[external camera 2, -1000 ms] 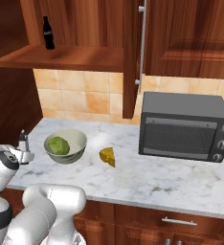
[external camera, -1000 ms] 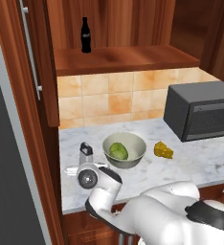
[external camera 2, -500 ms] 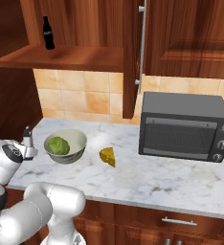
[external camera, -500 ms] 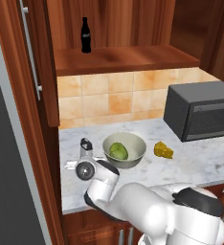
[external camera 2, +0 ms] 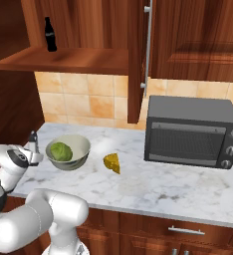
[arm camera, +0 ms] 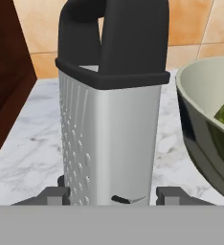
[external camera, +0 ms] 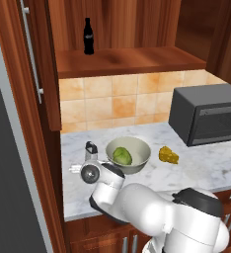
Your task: Pick the cheese from the fridge and the cheese grater from the cabinet and place them next to the salad bowl.
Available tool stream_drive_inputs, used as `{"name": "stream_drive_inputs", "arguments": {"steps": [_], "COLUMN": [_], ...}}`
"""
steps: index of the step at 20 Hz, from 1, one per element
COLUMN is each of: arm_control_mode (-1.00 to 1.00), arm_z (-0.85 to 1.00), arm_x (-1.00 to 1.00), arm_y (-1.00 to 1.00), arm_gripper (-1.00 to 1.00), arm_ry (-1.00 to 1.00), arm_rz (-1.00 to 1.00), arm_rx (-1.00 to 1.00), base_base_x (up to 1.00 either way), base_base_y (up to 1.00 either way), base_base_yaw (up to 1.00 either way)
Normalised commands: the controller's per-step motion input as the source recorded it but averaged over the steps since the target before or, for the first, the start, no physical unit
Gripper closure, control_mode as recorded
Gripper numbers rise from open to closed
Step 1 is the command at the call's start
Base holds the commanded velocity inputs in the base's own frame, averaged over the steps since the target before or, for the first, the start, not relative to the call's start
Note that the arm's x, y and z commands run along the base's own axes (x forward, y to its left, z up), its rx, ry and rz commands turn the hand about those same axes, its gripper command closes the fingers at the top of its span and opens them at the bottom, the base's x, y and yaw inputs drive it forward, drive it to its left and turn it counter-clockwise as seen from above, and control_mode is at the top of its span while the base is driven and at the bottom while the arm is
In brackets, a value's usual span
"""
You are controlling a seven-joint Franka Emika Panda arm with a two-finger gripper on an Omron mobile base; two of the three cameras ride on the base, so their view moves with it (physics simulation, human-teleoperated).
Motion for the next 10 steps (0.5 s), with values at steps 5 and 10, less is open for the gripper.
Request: {"name": "stream_drive_inputs", "arguments": {"steps": [5,10], "arm_control_mode": [-1.0,-1.0], "arm_z": [-0.28,-0.35], "arm_x": [0.0,0.0], "arm_y": [0.0,0.0], "arm_gripper": [1.0,1.0], "arm_ry": [0.0,0.0], "arm_rz": [-0.03,-0.03], "arm_rx": [-0.01,-0.04], "base_base_x": [0.0,0.0], "base_base_y": [0.0,0.0], "base_base_yaw": [0.0,0.0]}}
